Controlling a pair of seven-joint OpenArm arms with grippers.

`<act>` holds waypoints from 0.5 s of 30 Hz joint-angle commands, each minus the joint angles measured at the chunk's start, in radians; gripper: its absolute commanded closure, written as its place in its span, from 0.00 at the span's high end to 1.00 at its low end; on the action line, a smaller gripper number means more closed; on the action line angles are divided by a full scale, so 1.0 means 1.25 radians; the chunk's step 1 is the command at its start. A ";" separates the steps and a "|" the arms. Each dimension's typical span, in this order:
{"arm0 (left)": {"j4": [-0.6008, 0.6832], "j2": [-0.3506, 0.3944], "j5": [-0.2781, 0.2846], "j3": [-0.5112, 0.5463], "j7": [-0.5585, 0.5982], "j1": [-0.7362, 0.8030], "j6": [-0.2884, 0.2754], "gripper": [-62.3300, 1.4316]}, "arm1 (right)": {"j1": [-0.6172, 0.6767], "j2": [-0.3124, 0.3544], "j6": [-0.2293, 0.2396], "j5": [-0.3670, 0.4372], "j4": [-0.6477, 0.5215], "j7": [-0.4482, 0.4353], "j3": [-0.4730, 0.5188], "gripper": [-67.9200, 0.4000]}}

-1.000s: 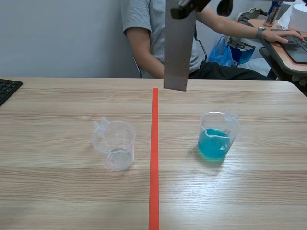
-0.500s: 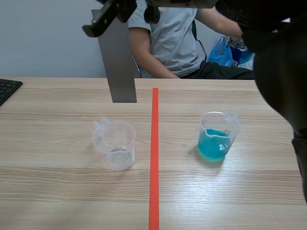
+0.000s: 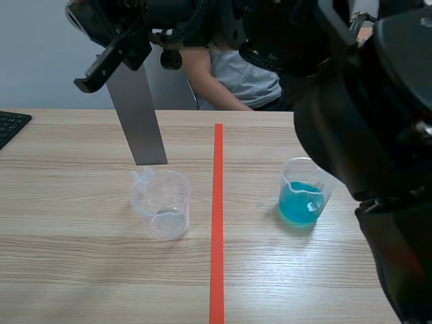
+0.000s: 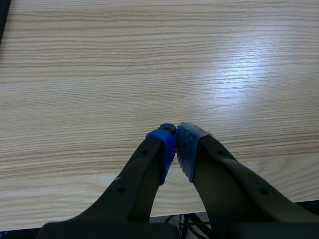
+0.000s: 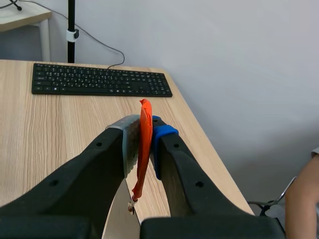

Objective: Do the redox reaction experiment.
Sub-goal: 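Put the plate into the left beaker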

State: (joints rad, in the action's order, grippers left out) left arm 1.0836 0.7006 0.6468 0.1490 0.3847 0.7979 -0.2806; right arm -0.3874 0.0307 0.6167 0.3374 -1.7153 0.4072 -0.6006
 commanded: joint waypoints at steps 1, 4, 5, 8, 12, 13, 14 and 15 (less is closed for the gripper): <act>0.005 -0.007 -0.001 0.002 0.006 -0.005 0.001 0.10 | -0.023 -0.005 -0.005 0.004 0.005 -0.030 0.003 0.02; 0.005 -0.007 -0.001 0.002 0.006 -0.005 0.002 0.10 | -0.023 -0.005 -0.005 -0.002 0.027 -0.050 0.003 0.02; 0.005 -0.007 -0.001 0.002 0.006 -0.005 0.002 0.10 | -0.023 -0.005 -0.005 -0.008 0.034 -0.056 0.003 0.02; 0.005 -0.007 -0.001 0.002 0.006 -0.005 0.002 0.10 | -0.023 -0.005 -0.005 -0.017 0.055 -0.077 0.003 0.02; 0.005 -0.007 -0.001 0.002 0.006 -0.005 0.002 0.10 | -0.023 -0.005 -0.005 -0.036 0.079 -0.103 0.003 0.02; 0.005 -0.007 -0.001 0.002 0.006 -0.005 0.002 0.10 | -0.023 -0.005 -0.005 -0.038 0.085 -0.109 0.003 0.02; 0.005 -0.007 -0.001 0.002 0.006 -0.005 0.002 0.10 | -0.023 -0.005 -0.005 -0.040 0.091 -0.114 0.003 0.02; 0.005 -0.008 -0.001 0.002 0.006 -0.005 0.001 0.10 | -0.023 -0.005 -0.005 -0.043 0.097 -0.118 0.003 0.02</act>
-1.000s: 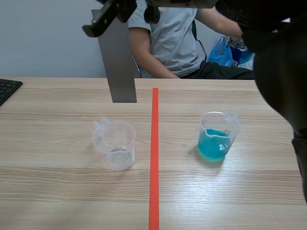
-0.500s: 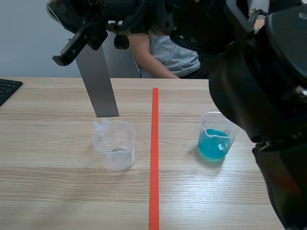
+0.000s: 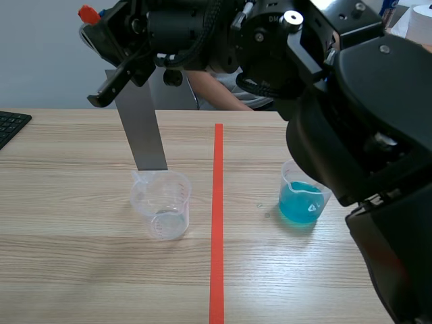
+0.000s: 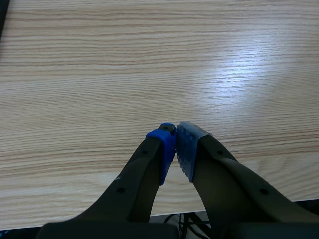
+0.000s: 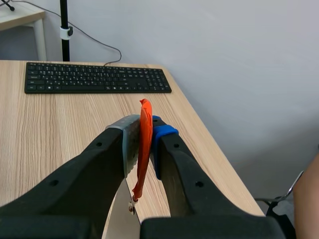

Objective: Do the redox reaction experiment.
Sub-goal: 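Put the plate into the left beaker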

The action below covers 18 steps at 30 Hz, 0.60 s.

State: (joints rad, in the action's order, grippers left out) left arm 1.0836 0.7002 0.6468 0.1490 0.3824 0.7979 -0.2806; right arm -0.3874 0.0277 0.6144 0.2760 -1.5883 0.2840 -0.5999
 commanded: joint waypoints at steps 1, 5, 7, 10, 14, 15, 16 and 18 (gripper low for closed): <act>0.005 -0.008 -0.001 0.002 0.008 -0.005 0.001 0.10 | -0.023 -0.002 -0.003 0.003 0.002 -0.023 0.002 0.02; 0.005 -0.016 -0.002 0.002 0.008 -0.005 0.001 0.10 | -0.023 -0.002 -0.003 -0.007 0.034 -0.049 0.002 0.02; 0.005 -0.020 -0.004 0.002 0.007 -0.005 0.001 0.10 | -0.023 -0.003 -0.003 -0.010 0.051 -0.060 0.002 0.02; 0.005 -0.024 -0.004 0.002 0.008 -0.005 0.001 0.10 | -0.023 -0.003 -0.003 -0.025 0.077 -0.079 0.002 0.02; 0.005 -0.033 -0.003 0.002 0.009 -0.005 0.001 0.10 | -0.023 -0.003 -0.003 -0.049 0.114 -0.114 0.002 0.02; 0.005 -0.034 -0.003 0.002 0.009 -0.005 0.001 0.10 | -0.022 -0.003 -0.003 -0.056 0.125 -0.125 0.002 0.02; 0.005 -0.035 -0.003 0.002 0.012 -0.005 0.001 0.10 | -0.022 -0.003 -0.003 -0.057 0.138 -0.136 0.002 0.02; 0.005 -0.037 -0.004 0.002 0.011 -0.005 0.002 0.10 | -0.022 -0.003 -0.003 -0.061 0.161 -0.156 0.002 0.02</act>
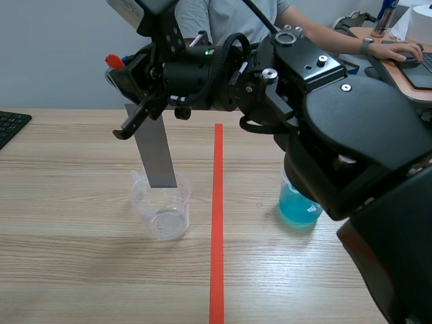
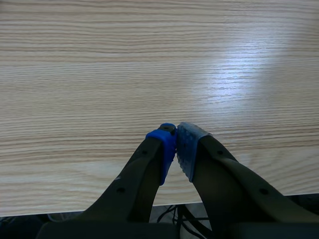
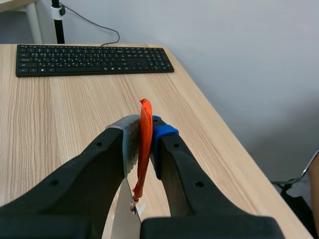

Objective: Do the redox reaction experiment.
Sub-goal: 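Put the plate into the left beaker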

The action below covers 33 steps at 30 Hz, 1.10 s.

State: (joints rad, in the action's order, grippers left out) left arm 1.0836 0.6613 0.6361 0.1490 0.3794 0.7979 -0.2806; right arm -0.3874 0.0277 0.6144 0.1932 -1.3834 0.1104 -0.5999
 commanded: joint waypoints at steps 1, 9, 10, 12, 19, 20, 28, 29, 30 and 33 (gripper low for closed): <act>0.005 -0.006 0.005 0.002 0.013 -0.005 0.002 0.10 | -0.022 -0.003 -0.003 -0.004 0.008 -0.027 0.002 0.02; 0.005 -0.006 0.005 0.002 0.013 -0.005 0.002 0.10 | -0.022 -0.003 -0.003 -0.081 0.091 -0.132 0.002 0.02; 0.005 -0.006 0.005 0.002 0.013 -0.005 0.002 0.10 | -0.022 -0.003 -0.004 -0.088 0.100 -0.143 0.002 0.02; 0.005 -0.006 0.005 0.002 0.013 -0.005 0.005 0.10 | -0.020 -0.003 -0.004 -0.108 0.117 -0.168 0.002 0.02; 0.005 -0.006 -0.010 0.002 0.013 -0.005 0.005 0.10 | -0.018 -0.003 -0.004 -0.187 0.154 -0.237 0.002 0.02; 0.005 -0.006 -0.017 0.002 0.013 -0.005 0.005 0.10 | -0.018 -0.003 -0.004 -0.199 0.158 -0.247 0.002 0.02; 0.005 -0.006 -0.022 0.002 0.014 -0.005 0.005 0.10 | -0.018 -0.012 -0.013 -0.276 0.202 -0.311 0.002 0.02; 0.005 -0.006 -0.022 0.002 0.014 -0.005 0.005 0.10 | -0.018 -0.014 -0.013 -0.281 0.209 -0.316 0.002 0.02; 0.005 -0.006 -0.022 0.002 0.014 -0.005 0.005 0.10 | -0.018 -0.016 -0.013 -0.288 0.216 -0.320 0.002 0.02; 0.005 -0.006 -0.022 0.002 0.017 -0.005 0.005 0.10 | -0.018 -0.018 -0.013 -0.302 0.229 -0.331 0.002 0.02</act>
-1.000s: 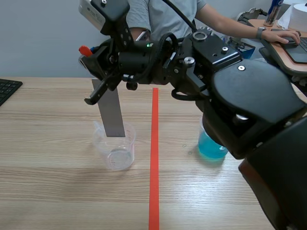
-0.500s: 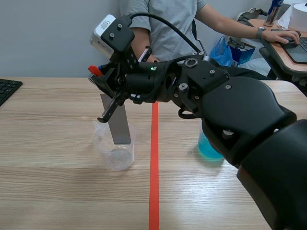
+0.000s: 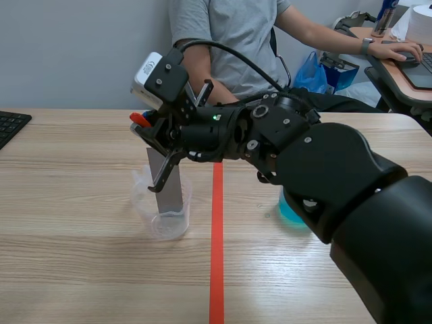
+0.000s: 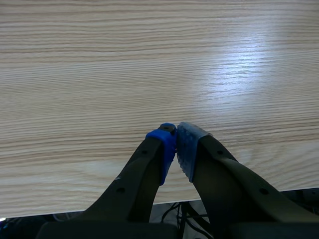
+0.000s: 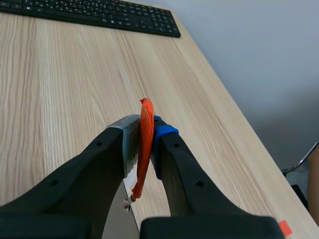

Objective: Do the redox reaction experiment.
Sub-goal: 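Put the plate into the left beaker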

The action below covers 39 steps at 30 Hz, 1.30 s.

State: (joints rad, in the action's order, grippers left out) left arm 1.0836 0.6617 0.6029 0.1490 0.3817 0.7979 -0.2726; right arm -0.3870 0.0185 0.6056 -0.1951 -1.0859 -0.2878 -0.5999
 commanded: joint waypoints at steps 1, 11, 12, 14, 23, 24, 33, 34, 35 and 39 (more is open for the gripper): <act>0.005 -0.006 0.004 0.002 0.015 -0.005 -0.002 0.10 | -0.018 -0.010 -0.006 0.009 -0.009 -0.012 0.002 0.02; 0.005 -0.006 0.004 0.002 0.015 -0.005 -0.002 0.10 | -0.018 -0.011 -0.005 -0.003 -0.009 -0.012 0.002 0.03; 0.005 -0.006 0.004 0.002 0.015 -0.005 -0.002 0.10 | -0.019 -0.011 -0.005 -0.003 -0.009 -0.012 0.002 0.05; 0.005 -0.006 0.004 0.002 0.015 -0.005 -0.002 0.10 | -0.019 -0.011 -0.001 -0.003 -0.009 -0.012 0.002 0.08; 0.005 -0.006 0.004 0.002 0.015 -0.005 -0.002 0.10 | -0.019 -0.027 0.112 -0.003 -0.009 -0.012 0.002 0.08; 0.005 -0.006 0.004 0.002 0.015 -0.005 -0.002 0.10 | -0.018 -0.028 0.112 -0.003 -0.009 -0.014 0.002 0.09; 0.005 -0.007 0.004 0.002 0.014 -0.005 -0.002 0.10 | -0.018 -0.031 0.112 -0.003 -0.009 -0.015 -0.036 0.35; 0.005 -0.008 0.004 0.002 0.014 -0.005 -0.002 0.10 | -0.018 -0.031 0.112 -0.003 -0.009 -0.016 -0.044 0.42; 0.005 -0.009 0.004 0.002 0.014 -0.005 -0.002 0.10 | -0.018 -0.031 0.112 -0.003 -0.009 -0.022 -0.053 0.50; 0.005 -0.010 0.004 0.002 0.014 -0.004 -0.002 0.10 | -0.018 -0.031 0.112 0.001 -0.009 -0.064 -0.092 0.85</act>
State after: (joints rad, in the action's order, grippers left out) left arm 1.0836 0.6533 0.6033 0.1490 0.3870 0.7979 -0.2726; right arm -0.3874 -0.0113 0.7383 -0.2092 -1.0836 -0.3477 -0.7124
